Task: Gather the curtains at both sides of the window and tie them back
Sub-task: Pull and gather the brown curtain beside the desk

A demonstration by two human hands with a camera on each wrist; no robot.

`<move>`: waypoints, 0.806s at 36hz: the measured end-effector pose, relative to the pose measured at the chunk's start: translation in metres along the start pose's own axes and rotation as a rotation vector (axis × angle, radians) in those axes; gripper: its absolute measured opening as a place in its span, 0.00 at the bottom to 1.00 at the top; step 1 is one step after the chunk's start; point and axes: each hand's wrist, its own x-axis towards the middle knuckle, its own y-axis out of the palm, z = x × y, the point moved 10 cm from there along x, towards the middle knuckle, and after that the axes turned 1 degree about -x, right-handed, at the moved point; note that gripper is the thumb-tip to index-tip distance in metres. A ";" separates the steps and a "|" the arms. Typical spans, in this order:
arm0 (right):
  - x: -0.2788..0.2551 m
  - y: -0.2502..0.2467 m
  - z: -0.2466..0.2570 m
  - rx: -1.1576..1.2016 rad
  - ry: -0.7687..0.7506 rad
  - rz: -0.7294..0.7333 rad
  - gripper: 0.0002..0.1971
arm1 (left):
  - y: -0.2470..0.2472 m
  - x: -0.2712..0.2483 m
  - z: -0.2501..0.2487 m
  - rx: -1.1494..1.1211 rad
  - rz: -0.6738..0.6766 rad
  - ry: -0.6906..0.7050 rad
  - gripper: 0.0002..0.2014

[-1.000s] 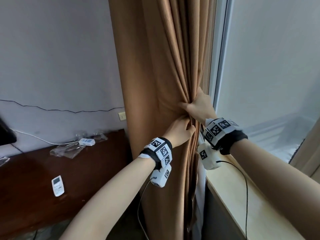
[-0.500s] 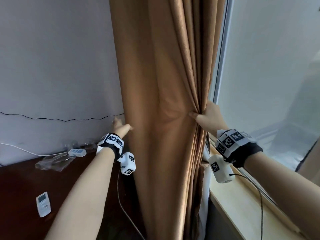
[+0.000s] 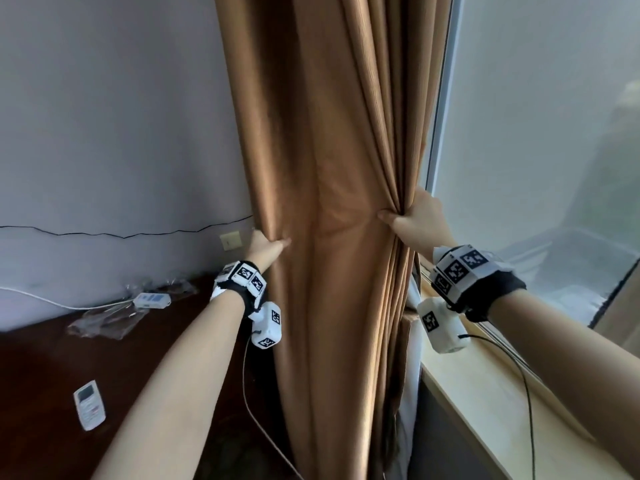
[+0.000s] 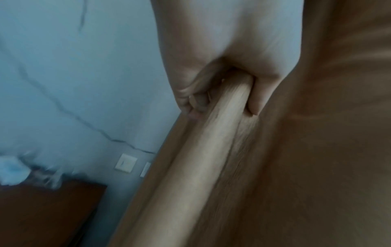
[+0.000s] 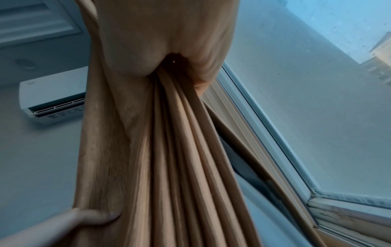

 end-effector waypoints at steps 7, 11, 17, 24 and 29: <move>-0.006 0.000 0.005 0.005 0.004 0.005 0.23 | 0.012 -0.061 -0.028 0.325 0.065 0.204 0.35; -0.012 -0.001 0.010 0.020 -0.016 -0.005 0.24 | 0.021 -0.127 -0.066 0.529 0.057 0.362 0.21; -0.018 0.003 0.012 0.053 0.010 0.043 0.22 | 0.049 -0.191 -0.097 0.583 0.016 0.442 0.16; -0.027 0.005 0.019 0.014 -0.038 0.047 0.20 | 0.105 -0.200 -0.101 0.704 0.153 0.381 0.14; -0.026 0.000 0.012 0.020 -0.010 0.064 0.19 | 0.129 -0.202 -0.107 0.707 0.224 0.417 0.15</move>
